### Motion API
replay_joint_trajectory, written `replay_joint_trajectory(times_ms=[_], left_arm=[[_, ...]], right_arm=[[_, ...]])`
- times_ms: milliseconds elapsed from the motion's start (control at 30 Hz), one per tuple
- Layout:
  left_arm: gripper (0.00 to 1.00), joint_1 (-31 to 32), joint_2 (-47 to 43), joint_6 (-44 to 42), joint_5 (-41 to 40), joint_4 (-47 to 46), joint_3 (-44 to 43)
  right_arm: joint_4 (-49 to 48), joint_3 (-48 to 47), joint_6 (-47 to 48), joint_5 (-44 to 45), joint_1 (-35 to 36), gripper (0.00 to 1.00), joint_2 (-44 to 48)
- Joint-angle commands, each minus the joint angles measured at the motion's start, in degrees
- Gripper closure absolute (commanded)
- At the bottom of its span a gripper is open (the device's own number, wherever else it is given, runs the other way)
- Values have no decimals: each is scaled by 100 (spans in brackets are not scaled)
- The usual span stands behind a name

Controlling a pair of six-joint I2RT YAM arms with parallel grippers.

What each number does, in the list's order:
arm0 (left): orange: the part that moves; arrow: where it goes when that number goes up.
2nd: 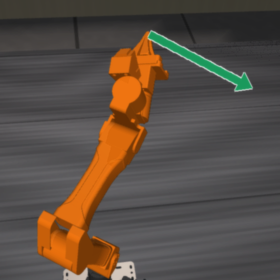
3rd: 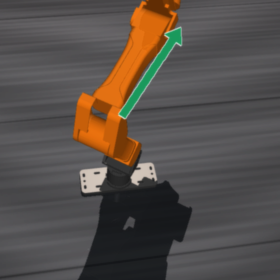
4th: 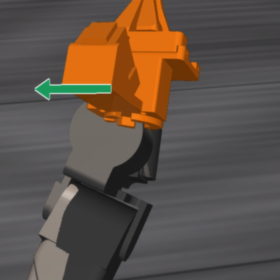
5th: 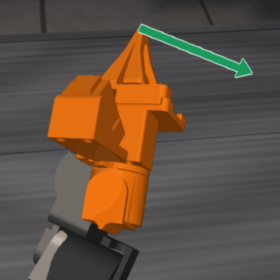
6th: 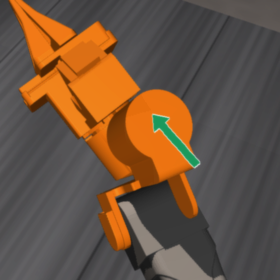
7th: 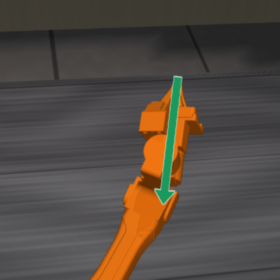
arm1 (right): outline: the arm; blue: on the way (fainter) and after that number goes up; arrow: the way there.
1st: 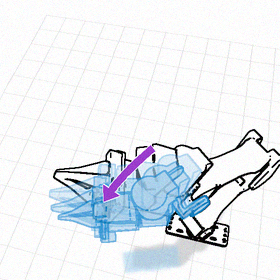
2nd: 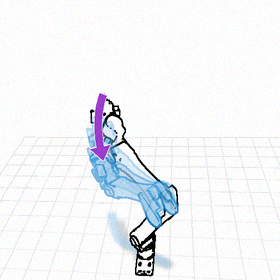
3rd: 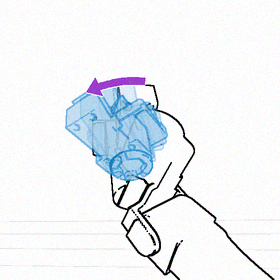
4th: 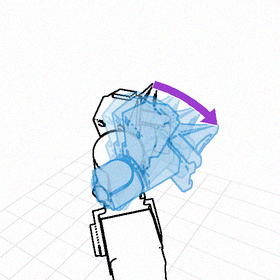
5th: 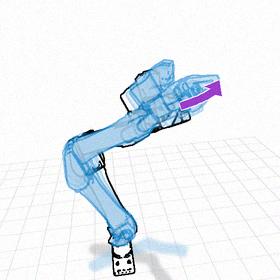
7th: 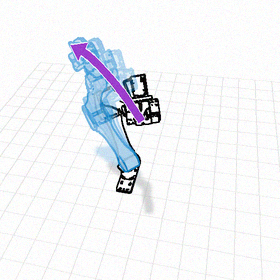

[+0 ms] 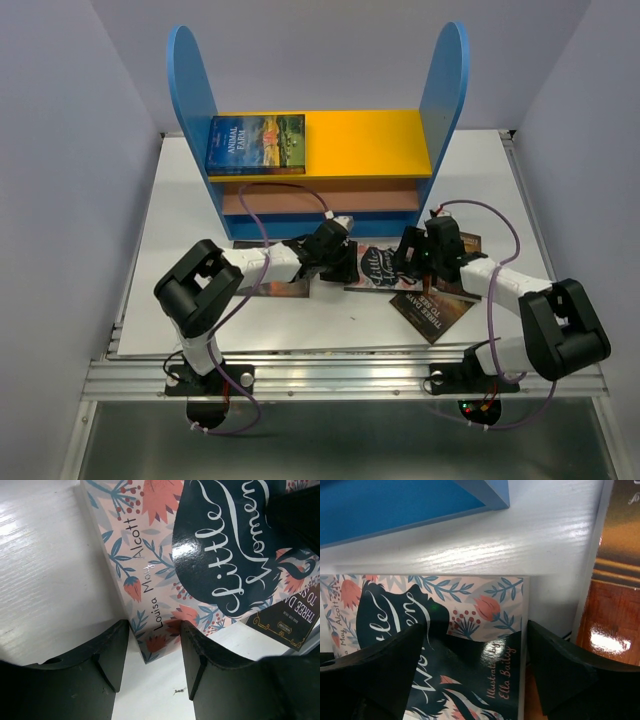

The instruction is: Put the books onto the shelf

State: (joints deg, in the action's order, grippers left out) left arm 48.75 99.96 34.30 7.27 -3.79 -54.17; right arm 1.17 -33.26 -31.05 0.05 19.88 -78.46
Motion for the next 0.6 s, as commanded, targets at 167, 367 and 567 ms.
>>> replay_joint_trajectory(times_ms=[167, 367, 567], left_arm=[[45, 3, 164, -108, -305, 124, -120], [45, 12, 85, -47, -279, 54, -32], [37, 11, -292, -47, -401, 168, 12]], right_arm=[[-231, 206, -393, -1727, -28, 43, 1068], [-222, 126, -429, -2123, -28, 79, 1280], [190, 30, -480, -1765, -28, 99, 1341]])
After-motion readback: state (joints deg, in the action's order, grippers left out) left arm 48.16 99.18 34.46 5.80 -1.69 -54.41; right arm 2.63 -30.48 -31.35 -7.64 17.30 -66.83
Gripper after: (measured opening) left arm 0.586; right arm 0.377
